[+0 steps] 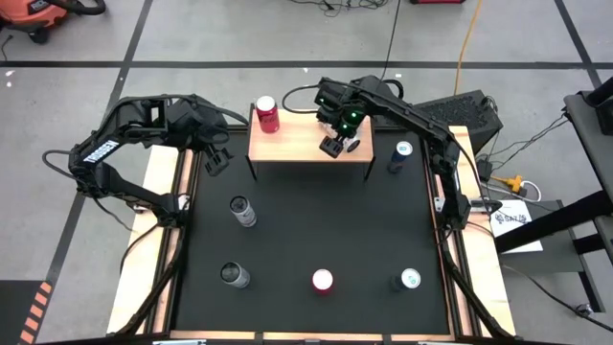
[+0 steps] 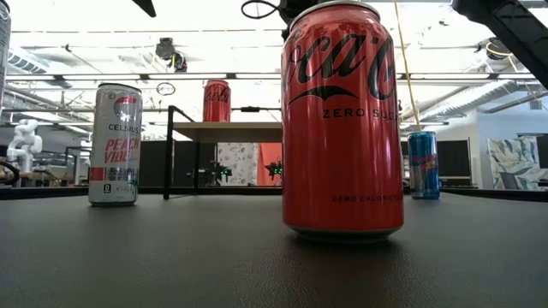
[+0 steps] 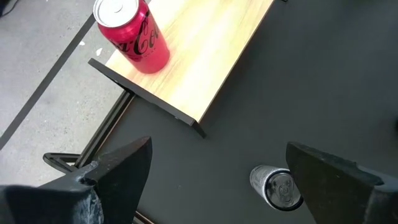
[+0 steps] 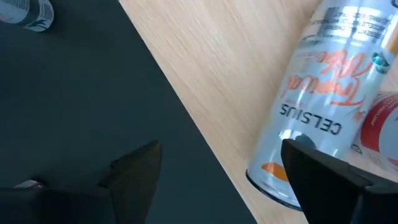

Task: Place canned beverage on shelf
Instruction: Put the top white yellow soda can on the shelf

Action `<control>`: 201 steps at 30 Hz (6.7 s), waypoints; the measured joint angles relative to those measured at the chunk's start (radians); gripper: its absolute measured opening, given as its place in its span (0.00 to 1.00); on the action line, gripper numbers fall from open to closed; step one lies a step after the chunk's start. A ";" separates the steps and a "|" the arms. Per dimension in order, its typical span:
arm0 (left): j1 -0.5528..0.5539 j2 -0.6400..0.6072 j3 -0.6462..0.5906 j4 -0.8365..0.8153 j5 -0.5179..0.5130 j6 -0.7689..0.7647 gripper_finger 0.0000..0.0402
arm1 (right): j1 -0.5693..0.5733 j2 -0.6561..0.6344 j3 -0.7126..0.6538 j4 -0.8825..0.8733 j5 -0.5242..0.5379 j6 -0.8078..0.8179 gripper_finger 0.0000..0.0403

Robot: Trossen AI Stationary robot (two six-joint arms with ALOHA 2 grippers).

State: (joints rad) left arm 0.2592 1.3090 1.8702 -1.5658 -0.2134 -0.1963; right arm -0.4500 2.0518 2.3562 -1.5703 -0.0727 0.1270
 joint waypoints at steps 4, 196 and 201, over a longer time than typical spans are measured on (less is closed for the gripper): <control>0.000 0.000 0.000 0.000 0.000 0.001 0.93 | 0.014 0.000 0.000 0.033 -0.002 -0.017 0.78; 0.000 0.000 0.000 -0.005 0.030 0.123 0.93 | 0.285 -0.221 -0.348 0.016 0.225 0.294 0.56; 0.000 0.000 0.000 -0.005 0.030 0.123 0.93 | 0.330 -0.222 -0.348 0.001 0.190 0.298 0.56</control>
State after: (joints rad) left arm 0.2592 1.3087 1.8706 -1.5711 -0.1833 -0.0735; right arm -0.1200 1.8301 2.0087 -1.5691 0.1178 0.4248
